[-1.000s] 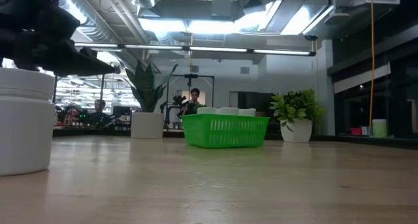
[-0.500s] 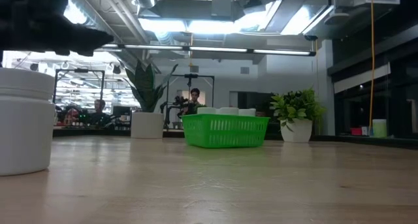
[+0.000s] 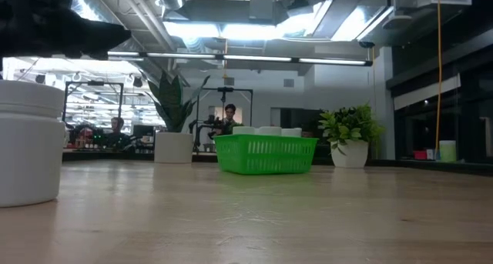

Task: Pick and place pill bottles into a basket
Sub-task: Put the white pill bottle into the green basket

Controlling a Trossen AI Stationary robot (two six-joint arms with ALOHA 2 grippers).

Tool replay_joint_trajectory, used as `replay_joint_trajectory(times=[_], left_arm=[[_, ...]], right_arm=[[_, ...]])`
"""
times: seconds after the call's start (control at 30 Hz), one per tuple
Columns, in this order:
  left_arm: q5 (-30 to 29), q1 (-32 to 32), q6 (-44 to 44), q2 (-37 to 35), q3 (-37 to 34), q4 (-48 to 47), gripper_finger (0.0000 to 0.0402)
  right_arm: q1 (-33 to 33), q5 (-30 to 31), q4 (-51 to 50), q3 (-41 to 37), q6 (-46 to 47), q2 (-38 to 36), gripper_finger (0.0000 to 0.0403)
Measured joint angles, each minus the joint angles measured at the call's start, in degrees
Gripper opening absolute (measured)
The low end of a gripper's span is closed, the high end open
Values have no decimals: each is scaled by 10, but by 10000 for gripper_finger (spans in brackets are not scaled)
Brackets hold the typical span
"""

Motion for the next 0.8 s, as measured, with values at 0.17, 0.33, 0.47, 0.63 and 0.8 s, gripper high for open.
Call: replay_joint_trajectory(times=[0.17, 0.33, 0.47, 0.63, 0.8], left_arm=[[0, 0, 0, 0, 0, 1, 119], [0, 0, 0, 0, 0, 0, 116], [1, 0, -1, 0, 0, -8, 120], [0, 0, 0, 1, 0, -8, 118], [0, 0, 0, 1, 0, -8, 117]], right_arm=[[0, 0, 1, 0, -2, 0, 381], [0, 0, 1, 0, -17, 0, 381], [0, 0, 1, 0, -17, 0, 381], [-1, 0, 1, 0, -17, 0, 381], [-15, -9, 9, -5, -3, 10, 381]])
